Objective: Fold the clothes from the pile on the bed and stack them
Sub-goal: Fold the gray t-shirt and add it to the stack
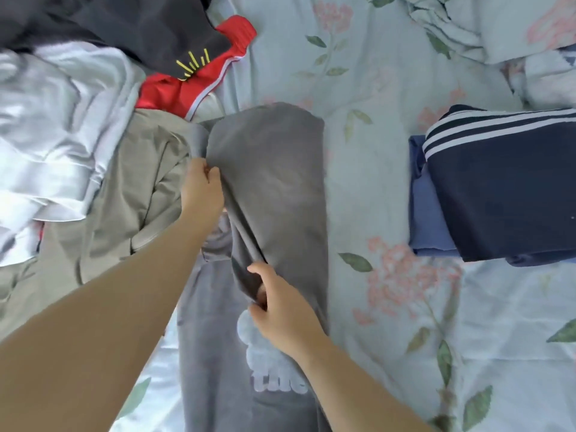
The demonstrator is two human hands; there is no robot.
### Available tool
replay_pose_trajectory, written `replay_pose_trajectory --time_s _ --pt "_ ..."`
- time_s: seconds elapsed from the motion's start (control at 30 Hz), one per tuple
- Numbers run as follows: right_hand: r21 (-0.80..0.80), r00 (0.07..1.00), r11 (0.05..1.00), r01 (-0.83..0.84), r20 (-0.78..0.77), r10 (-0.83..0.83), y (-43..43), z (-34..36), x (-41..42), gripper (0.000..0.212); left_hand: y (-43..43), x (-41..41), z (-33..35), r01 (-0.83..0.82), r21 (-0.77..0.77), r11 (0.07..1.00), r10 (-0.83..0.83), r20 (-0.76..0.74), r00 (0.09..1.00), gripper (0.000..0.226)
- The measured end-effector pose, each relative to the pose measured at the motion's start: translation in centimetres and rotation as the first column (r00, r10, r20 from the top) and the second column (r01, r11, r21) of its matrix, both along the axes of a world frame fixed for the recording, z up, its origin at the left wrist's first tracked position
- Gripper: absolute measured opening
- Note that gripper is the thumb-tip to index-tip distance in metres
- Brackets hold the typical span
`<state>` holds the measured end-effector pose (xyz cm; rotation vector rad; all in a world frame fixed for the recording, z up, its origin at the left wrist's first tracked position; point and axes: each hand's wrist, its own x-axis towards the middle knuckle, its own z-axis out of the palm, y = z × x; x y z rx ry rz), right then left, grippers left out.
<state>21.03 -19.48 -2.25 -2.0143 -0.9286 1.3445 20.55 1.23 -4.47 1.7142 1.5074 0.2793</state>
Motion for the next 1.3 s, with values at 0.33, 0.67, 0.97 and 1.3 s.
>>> replay_pose_trajectory --time_s 0.33,0.67,0.97,1.3 --pt "-0.260 0.951 0.962 0.087 0.308 -0.003 -2.4 -1.8 -2.5 0.023 -2.8 -4.3 -2.3 0.079 -0.343 0.936 -0.071 0.035 0.997 0.050" --pt "-0.307 0.895 0.949 0.076 0.440 0.071 -4.5 -1.0 -2.2 0.028 -6.1 -7.1 -2.0 0.100 -0.300 0.949 -0.095 0.030 0.995 0.030" --pt "-0.494 0.927 0.863 -0.106 0.266 0.266 -9.6 -0.2 -3.7 0.036 -12.9 -11.3 -2.2 0.124 -0.546 0.829 -0.223 -0.120 0.967 0.023" --pt "-0.517 0.944 0.813 -0.270 0.024 0.328 -15.8 4.5 -6.3 0.031 -18.4 -13.1 1.2 -0.140 -0.682 0.718 0.330 0.156 0.931 0.015"
